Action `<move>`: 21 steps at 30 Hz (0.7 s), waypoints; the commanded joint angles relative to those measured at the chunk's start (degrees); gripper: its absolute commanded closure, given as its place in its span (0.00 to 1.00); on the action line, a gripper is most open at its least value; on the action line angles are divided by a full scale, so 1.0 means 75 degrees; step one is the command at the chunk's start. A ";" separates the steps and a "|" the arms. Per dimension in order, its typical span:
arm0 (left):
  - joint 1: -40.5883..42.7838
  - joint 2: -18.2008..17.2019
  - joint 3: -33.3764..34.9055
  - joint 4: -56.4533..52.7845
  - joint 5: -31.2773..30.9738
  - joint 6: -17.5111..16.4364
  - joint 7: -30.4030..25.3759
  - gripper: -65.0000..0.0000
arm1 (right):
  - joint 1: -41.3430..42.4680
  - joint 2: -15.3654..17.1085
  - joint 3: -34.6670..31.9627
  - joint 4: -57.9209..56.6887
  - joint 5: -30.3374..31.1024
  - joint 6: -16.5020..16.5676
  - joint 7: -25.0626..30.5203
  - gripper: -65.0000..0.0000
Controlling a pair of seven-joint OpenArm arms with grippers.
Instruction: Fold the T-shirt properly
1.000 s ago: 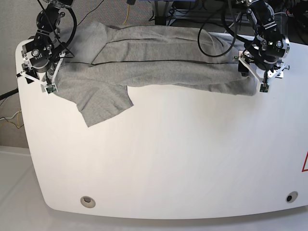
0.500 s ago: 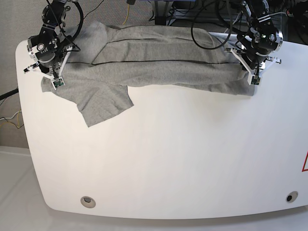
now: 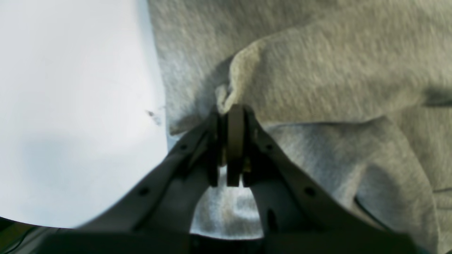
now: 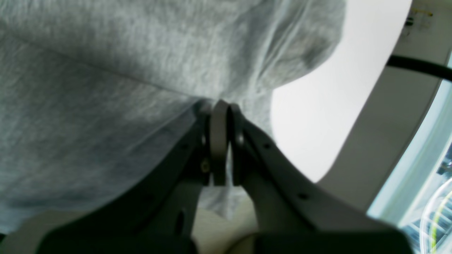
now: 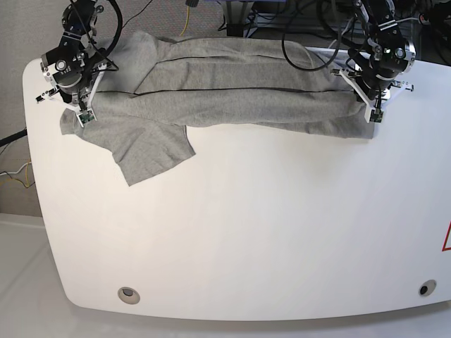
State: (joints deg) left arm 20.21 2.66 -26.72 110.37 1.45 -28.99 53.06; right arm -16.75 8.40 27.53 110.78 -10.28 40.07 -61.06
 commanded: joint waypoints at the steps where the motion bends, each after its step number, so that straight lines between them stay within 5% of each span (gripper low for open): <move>1: -0.0004 -0.0032 -0.0007 0.0142 -0.0047 0.0015 -0.0118 0.99 | 0.0001 0.0046 0.0016 0.0086 0.0017 -0.0010 0.0129 0.98; 21: -0.0004 0.0132 -0.0007 0.0106 -0.0036 0.0015 -0.0129 0.99 | -0.0374 -0.0353 0.0016 -0.0875 0.0006 -0.0010 0.1243 0.98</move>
State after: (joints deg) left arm 20.27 3.92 -26.70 110.28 1.45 -29.02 53.04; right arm -19.25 5.72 27.57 105.21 -10.61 39.44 -52.27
